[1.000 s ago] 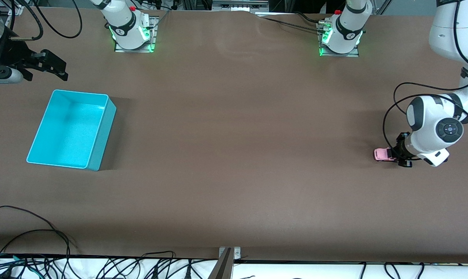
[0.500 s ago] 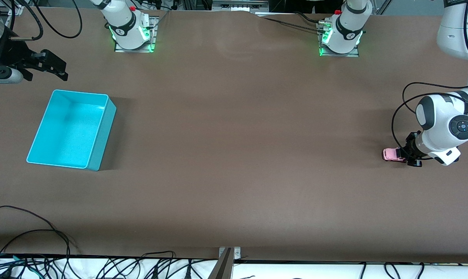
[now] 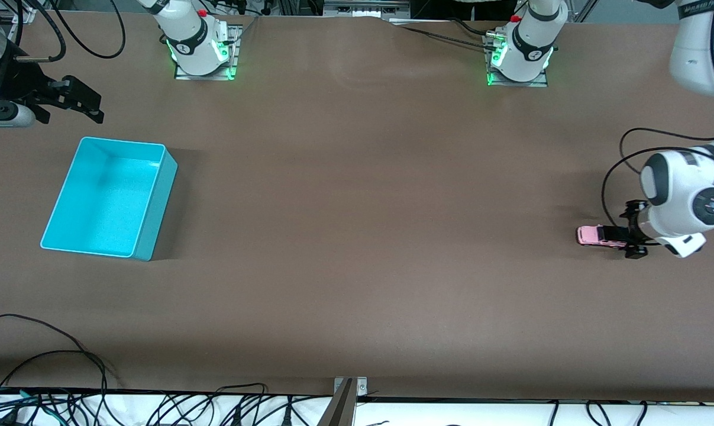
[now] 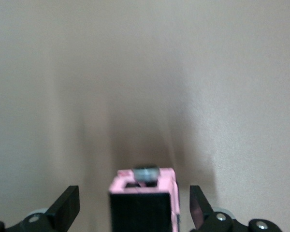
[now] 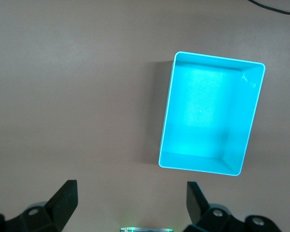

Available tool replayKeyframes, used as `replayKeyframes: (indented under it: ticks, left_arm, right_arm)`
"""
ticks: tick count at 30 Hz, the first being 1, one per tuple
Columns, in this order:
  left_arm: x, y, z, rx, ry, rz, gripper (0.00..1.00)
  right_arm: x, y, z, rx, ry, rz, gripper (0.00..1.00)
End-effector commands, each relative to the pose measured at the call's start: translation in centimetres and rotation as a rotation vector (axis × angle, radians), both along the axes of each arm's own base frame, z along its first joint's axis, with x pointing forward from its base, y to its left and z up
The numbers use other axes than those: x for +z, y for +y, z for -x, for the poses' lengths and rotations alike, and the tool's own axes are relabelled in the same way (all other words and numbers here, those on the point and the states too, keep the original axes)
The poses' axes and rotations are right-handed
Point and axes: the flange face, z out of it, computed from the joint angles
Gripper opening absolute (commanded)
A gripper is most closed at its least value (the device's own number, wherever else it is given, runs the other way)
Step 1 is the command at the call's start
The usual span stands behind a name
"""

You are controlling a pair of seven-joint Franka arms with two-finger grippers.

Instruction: Wind and store pink jeep toy

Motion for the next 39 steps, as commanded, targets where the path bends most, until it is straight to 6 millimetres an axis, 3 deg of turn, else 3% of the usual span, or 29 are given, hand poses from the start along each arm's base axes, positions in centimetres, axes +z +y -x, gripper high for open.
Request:
replayKeyframes:
  ticks: [1, 14, 21, 26, 29, 34, 39]
  left_arm:
    - [6.3, -0.1, 0.0, -0.051, 0.045, -0.005, 1.0]
    - [18.3, -6.5, -0.5, -0.284, -0.034, 0.031, 1.0]
    - [25.3, -9.9, -2.1, -0.523, -0.054, 0.079, 1.0]
    - [28.1, -11.2, -2.7, -0.722, -0.037, 0.088, 1.0]
    - [29.5, -13.4, -3.0, -0.896, -0.025, 0.099, 1.0]
    - [32.6, -14.4, -3.2, -1.025, -0.026, 0.107, 1.0]
    - [34.0, -16.4, -3.4, -1.182, -0.061, 0.164, 1.0]
  right_arm:
    - [0.3, 0.0, 0.2, -0.001, 0.001, -0.003, 1.0]
    - [0.4, 0.0, 0.2, -0.001, 0.0, -0.001, 1.0]
    - [0.4, 0.0, 0.2, -0.001, 0.0, -0.003, 1.0]
    - [0.4, 0.0, 0.2, -0.001, 0.0, -0.003, 1.0]
    - [0.3, 0.0, 0.2, -0.001, 0.003, -0.001, 1.0]
    - [0.4, 0.0, 0.2, -0.001, 0.0, -0.001, 1.0]
    - [0.4, 0.0, 0.2, -0.001, 0.0, -0.003, 1.0]
